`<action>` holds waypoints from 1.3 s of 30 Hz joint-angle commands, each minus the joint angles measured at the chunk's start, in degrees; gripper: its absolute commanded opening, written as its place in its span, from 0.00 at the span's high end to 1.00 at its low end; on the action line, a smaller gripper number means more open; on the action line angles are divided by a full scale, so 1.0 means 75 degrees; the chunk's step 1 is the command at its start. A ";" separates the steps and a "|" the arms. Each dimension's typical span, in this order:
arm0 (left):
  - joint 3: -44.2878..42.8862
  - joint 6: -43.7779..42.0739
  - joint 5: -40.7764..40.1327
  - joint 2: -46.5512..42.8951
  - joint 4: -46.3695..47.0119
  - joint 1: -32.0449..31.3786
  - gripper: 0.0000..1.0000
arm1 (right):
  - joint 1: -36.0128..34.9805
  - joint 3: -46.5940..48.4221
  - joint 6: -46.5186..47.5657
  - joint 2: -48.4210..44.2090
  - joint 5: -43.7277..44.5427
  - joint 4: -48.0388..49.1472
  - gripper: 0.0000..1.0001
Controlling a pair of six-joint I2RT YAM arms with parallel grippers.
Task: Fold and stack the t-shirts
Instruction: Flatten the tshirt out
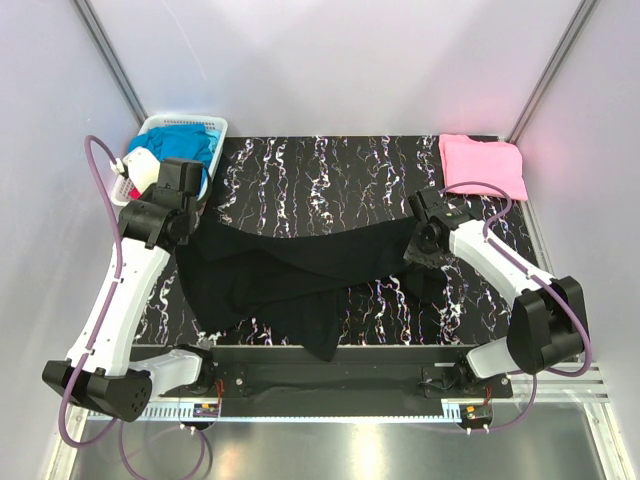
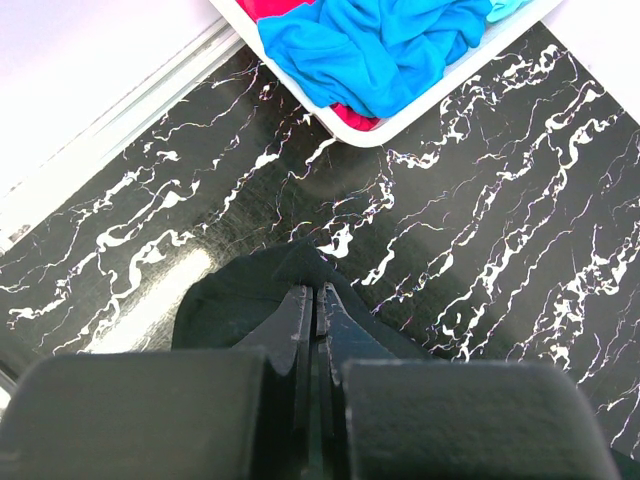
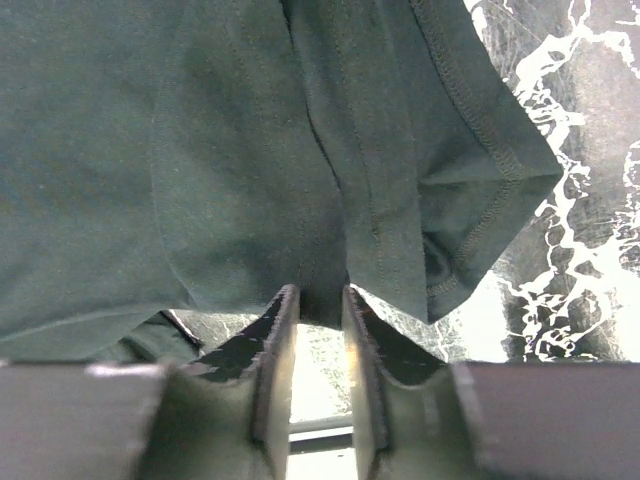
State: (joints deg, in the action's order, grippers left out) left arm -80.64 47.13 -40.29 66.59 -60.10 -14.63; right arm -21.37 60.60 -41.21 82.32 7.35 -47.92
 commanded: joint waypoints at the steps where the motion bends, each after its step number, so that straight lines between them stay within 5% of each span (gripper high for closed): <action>1: -0.0357 -0.0062 -0.0042 -0.0101 0.0220 0.0006 1.00 | -0.0069 -0.0017 -0.0013 -0.0008 -0.0137 0.0144 0.71; 5: -0.0357 -0.0097 -0.0030 -0.0101 0.0208 0.0006 1.00 | -0.0069 -0.0006 0.0010 -0.0019 -0.0242 0.0155 1.00; 15: -0.0509 -0.0378 0.0286 -0.0264 0.0208 0.0006 1.00 | -0.0069 0.0708 0.0326 -0.0791 0.0226 -0.0430 1.00; 30: -0.1165 -0.1866 0.2899 -0.1600 -0.0307 0.0006 1.00 | -0.0069 0.3099 0.1791 -0.2409 0.1128 -0.1872 1.00; 39: -0.2524 -0.2546 0.3848 -0.2642 -0.0659 0.0006 1.00 | -0.0069 0.3826 0.2318 -0.3415 0.1305 -0.2236 1.00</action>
State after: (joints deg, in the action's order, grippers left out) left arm -95.33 31.97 -15.88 49.52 -65.56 -14.63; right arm -21.45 86.24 -26.92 60.58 15.42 -63.44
